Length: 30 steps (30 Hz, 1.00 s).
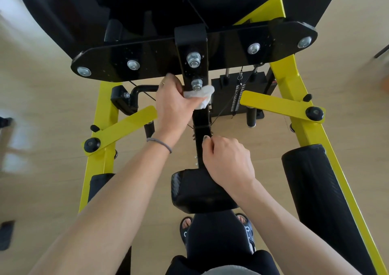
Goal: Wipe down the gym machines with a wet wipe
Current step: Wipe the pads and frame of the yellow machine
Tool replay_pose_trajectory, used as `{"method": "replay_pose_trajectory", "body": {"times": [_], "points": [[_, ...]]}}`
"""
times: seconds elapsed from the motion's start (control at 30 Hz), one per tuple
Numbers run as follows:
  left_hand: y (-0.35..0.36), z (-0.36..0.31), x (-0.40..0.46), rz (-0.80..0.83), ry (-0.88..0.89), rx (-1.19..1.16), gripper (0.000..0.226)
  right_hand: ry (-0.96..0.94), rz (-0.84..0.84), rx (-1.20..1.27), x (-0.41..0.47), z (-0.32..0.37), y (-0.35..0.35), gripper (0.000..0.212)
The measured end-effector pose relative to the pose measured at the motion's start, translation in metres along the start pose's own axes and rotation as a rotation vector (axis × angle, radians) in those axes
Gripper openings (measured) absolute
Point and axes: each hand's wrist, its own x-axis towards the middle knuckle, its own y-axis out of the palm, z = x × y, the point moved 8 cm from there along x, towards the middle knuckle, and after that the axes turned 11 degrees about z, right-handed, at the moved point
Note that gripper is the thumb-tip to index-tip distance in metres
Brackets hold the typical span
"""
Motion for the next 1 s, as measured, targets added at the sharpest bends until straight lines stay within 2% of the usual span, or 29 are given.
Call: {"method": "replay_pose_trajectory", "body": {"times": [0.1,0.17,0.27,0.37,0.43,0.53,0.6,0.67,0.73,0.87,1.0], "points": [[-0.007,-0.002,0.001,-0.028,-0.003,-0.03,0.067,0.001,-0.001,0.015,0.0,0.0,0.001,0.047],[0.012,0.01,-0.001,0.071,-0.054,-0.029,0.06,0.006,-0.015,0.025,0.0,-0.001,0.001,0.047],[0.05,0.056,-0.012,0.248,-0.244,0.082,0.054,0.014,-0.016,0.037,-0.001,-0.005,0.0,0.045],[0.07,0.094,-0.026,0.343,-0.383,0.164,0.053,0.018,-0.006,0.029,0.001,-0.005,0.001,0.044],[0.077,0.106,-0.031,0.404,-0.445,0.139,0.048,0.01,-0.014,0.008,0.0,-0.003,0.001,0.043],[0.089,0.108,-0.035,0.546,-0.533,0.015,0.022,0.01,-0.02,-0.012,0.001,-0.002,0.001,0.042],[0.097,0.113,-0.035,0.602,-0.569,-0.061,0.03,0.017,-0.01,-0.019,0.002,-0.003,0.002,0.041],[0.092,0.113,-0.035,0.566,-0.613,-0.083,0.032,0.019,-0.004,-0.026,0.001,-0.002,0.002,0.041],[0.084,0.112,-0.034,0.487,-0.619,-0.073,0.024,0.021,-0.003,-0.03,0.001,-0.003,0.002,0.041],[0.057,0.075,-0.032,0.316,-0.374,-0.131,0.009,0.019,-0.008,-0.035,0.001,-0.002,0.0,0.041],[0.023,0.021,-0.024,0.149,-0.156,-0.146,0.015,-0.001,-0.017,-0.034,0.0,0.0,0.0,0.042]]}}
